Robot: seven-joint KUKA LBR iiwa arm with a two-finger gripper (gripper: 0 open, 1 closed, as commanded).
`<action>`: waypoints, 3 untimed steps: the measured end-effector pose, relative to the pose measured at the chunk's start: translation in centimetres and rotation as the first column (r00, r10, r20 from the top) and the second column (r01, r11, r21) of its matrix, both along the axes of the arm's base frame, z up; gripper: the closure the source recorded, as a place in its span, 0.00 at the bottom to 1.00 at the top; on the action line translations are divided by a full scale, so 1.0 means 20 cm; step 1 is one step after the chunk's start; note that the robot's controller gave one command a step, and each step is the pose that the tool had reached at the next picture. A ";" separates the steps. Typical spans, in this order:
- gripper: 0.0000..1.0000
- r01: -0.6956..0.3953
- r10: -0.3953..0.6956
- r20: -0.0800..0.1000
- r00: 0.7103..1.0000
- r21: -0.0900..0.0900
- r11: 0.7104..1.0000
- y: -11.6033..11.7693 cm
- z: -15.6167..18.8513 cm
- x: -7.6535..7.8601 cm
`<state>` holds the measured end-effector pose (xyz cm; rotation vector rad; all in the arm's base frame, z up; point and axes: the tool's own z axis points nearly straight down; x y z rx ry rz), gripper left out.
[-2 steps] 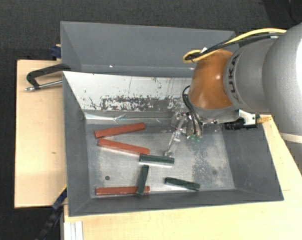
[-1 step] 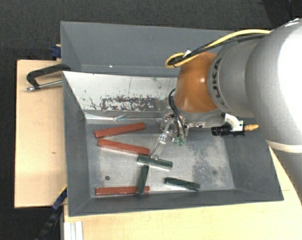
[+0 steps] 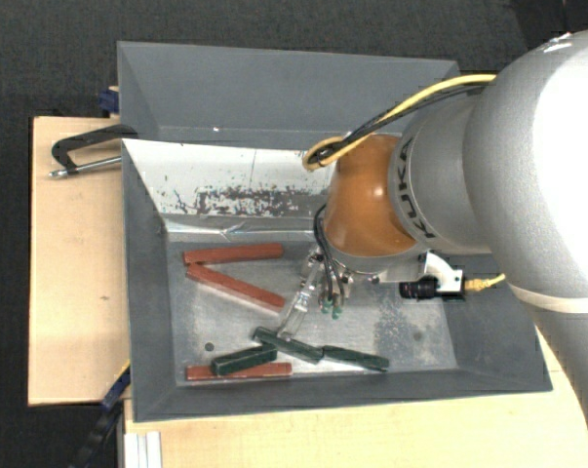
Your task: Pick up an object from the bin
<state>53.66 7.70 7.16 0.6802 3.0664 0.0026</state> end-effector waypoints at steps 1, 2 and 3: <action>0.00 -0.018 0.018 0.004 1.000 0.000 1.000 0.21 0.00 -0.01; 1.00 0.034 -0.034 0.003 0.999 0.000 0.999 0.33 0.00 0.14; 1.00 0.034 -0.034 0.003 0.999 -0.001 0.999 0.33 -0.01 0.14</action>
Offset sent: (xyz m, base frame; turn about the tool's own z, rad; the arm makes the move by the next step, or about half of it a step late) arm 0.0280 0.0658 -0.0016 0.0362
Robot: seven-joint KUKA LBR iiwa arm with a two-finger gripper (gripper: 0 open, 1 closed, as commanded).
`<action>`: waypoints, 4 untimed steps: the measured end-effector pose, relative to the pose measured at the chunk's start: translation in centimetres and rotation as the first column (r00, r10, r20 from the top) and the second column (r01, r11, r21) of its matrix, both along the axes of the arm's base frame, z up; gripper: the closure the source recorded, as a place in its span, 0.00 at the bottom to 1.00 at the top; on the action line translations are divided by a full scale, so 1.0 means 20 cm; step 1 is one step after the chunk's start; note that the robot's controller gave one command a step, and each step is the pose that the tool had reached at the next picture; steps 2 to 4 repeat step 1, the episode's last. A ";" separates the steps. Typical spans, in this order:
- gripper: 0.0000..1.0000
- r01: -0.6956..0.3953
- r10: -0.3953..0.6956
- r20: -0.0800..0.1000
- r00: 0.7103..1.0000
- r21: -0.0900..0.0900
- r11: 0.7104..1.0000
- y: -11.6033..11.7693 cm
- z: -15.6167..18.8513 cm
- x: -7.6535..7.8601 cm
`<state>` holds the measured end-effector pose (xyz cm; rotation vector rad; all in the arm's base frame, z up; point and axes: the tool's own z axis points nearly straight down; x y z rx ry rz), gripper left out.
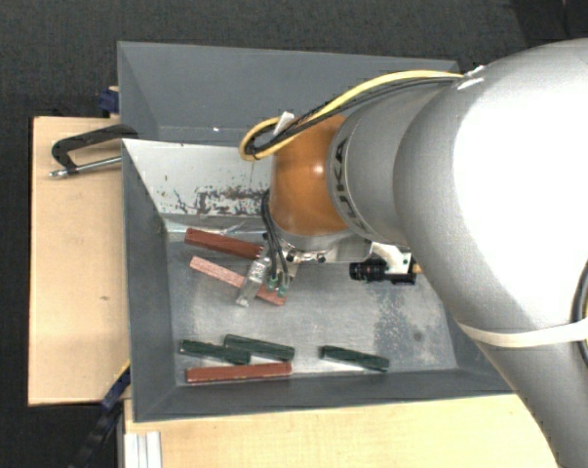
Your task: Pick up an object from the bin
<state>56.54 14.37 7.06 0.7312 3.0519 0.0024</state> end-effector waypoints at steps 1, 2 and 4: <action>1.00 -0.004 0.004 0.004 1.000 0.001 1.000 -0.07 0.78 0.01; 1.00 -0.004 0.004 0.004 1.000 0.001 1.000 -0.07 0.78 0.01; 1.00 -0.004 0.004 0.004 1.000 0.001 1.000 -0.07 0.78 0.01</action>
Offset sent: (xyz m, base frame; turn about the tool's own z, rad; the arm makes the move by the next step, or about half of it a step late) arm 0.0000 0.0000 0.0000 0.0000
